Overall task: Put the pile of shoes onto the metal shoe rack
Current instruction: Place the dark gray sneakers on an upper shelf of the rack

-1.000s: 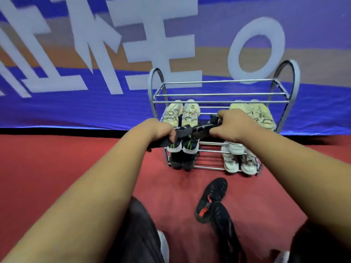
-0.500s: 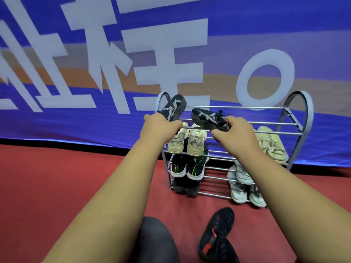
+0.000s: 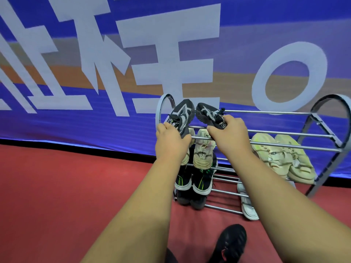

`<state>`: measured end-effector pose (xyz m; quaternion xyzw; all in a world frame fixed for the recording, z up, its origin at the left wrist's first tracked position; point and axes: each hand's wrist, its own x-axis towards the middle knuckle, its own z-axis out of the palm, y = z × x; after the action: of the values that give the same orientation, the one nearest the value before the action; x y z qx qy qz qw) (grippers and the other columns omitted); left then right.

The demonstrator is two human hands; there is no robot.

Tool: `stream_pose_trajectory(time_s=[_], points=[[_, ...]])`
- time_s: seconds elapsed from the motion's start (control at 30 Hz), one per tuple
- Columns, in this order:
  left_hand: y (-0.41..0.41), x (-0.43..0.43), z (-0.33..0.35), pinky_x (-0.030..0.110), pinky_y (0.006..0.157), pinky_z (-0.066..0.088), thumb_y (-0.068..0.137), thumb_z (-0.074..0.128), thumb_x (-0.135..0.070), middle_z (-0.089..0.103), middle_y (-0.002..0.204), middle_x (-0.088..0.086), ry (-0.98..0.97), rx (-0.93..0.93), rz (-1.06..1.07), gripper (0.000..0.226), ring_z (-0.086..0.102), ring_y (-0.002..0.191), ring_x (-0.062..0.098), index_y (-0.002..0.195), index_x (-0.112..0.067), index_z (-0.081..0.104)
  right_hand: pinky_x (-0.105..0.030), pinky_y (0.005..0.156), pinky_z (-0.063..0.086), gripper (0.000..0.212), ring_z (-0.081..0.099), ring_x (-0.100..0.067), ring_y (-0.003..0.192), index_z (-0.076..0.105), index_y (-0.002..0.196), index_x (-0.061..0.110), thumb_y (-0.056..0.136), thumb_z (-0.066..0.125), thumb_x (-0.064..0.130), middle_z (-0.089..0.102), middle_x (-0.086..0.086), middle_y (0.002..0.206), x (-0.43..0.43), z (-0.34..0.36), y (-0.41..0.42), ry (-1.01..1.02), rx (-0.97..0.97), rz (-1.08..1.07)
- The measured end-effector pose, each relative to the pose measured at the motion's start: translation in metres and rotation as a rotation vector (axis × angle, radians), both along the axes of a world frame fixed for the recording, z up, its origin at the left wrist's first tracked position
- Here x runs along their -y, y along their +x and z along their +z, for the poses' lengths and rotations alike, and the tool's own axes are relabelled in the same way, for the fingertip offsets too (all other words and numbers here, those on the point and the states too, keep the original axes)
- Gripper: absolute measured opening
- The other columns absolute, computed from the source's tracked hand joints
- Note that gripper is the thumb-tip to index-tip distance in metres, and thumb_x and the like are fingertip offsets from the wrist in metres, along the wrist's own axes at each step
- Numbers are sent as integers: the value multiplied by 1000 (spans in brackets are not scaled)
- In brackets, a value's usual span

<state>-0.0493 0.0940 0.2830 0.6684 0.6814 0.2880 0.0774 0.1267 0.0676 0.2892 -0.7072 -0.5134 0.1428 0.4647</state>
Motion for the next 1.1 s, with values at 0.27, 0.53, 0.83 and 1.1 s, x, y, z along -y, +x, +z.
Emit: stream_pose_trajectory(time_s=[0.27,0.53,0.83,1.1], points=[[7,-30,-16,45,116,39,95,64,-52,35,148,17,58,30,10,93,34,139,34,157,6,24,-40,78,48,36,55,-37,110,68,109,23,87,73,51,50,-6,116,-42,-23,-8,26,20,-62],[7,-53,-18,41,116,36,97,62,-53,40,148,16,98,-20,23,94,41,135,32,160,5,22,-39,89,38,38,35,-35,132,60,123,24,90,64,44,42,-8,138,-45,-23,-12,-146,105,82],[5,-58,-23,47,114,41,95,63,-58,38,153,15,51,65,12,98,38,140,34,162,-1,20,-41,91,49,42,53,-27,116,66,115,21,82,76,44,57,-5,120,-31,-25,-1,-108,168,195],[-15,-45,-24,35,94,51,84,72,-19,42,149,5,-10,255,-119,83,52,132,27,156,-16,31,-36,90,49,68,56,-22,117,65,127,17,82,77,67,61,0,122,-35,-38,-7,-40,240,160]])
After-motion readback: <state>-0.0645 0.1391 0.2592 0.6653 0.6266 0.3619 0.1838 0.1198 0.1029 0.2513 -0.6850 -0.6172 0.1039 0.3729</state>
